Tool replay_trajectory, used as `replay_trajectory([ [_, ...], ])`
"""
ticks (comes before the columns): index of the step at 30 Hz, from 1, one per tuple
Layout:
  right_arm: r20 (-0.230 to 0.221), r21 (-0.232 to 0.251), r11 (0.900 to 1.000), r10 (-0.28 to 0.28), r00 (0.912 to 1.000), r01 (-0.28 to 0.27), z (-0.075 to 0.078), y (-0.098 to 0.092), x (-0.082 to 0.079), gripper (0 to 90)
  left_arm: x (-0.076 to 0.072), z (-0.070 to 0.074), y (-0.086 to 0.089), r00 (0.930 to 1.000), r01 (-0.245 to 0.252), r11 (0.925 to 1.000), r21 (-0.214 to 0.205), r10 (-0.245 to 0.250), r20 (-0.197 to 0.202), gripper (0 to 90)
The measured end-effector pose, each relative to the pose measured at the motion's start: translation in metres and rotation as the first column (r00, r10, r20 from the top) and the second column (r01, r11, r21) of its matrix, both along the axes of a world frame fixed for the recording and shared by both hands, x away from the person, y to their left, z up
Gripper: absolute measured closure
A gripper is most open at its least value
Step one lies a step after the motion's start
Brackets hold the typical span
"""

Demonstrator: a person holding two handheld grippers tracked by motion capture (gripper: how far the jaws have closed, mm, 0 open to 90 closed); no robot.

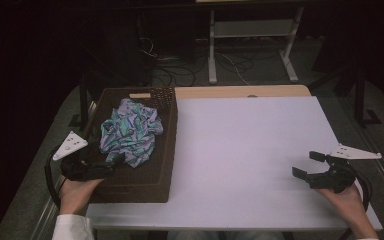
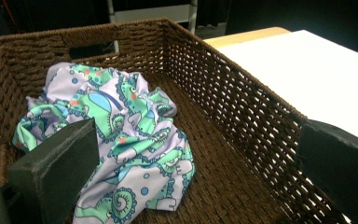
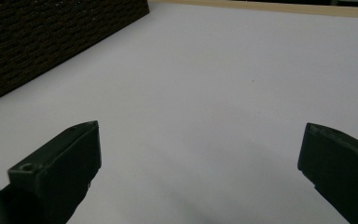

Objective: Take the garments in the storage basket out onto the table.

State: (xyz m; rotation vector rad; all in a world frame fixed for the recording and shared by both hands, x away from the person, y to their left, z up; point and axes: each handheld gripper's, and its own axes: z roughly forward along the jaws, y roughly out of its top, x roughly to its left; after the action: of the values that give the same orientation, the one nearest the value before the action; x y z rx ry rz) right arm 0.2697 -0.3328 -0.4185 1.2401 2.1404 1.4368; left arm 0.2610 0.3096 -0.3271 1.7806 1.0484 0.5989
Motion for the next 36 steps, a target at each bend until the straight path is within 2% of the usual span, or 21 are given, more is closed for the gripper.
replay_trajectory([
  [9,0.0,-0.002,1.0,0.001,1.0,-0.001,0.0,0.0,0.0,0.0,0.011,0.007,0.0,0.9999,0.007,0.9997,0.022,-0.006,-0.015,0.0],
  [12,0.001,-0.006,1.0,0.003,1.0,-0.003,0.0,0.0,0.0,0.0,0.014,0.009,0.001,0.9996,0.02,0.9998,-0.005,-0.02,-0.02,0.0],
  [17,-0.001,-0.011,0.9999,0.011,0.9999,-0.011,0.0,0.002,0.0,0.0,0.021,0.01,0.001,0.999,0.026,0.9997,-0.001,-0.026,-0.035,0.0],
  [36,-0.007,-0.022,0.9995,0.021,0.9998,-0.021,-0.002,0.003,0.001,0.0,0.053,0.015,0.0,0.994,0.048,0.9979,0.043,-0.044,-0.1,0.0],
])
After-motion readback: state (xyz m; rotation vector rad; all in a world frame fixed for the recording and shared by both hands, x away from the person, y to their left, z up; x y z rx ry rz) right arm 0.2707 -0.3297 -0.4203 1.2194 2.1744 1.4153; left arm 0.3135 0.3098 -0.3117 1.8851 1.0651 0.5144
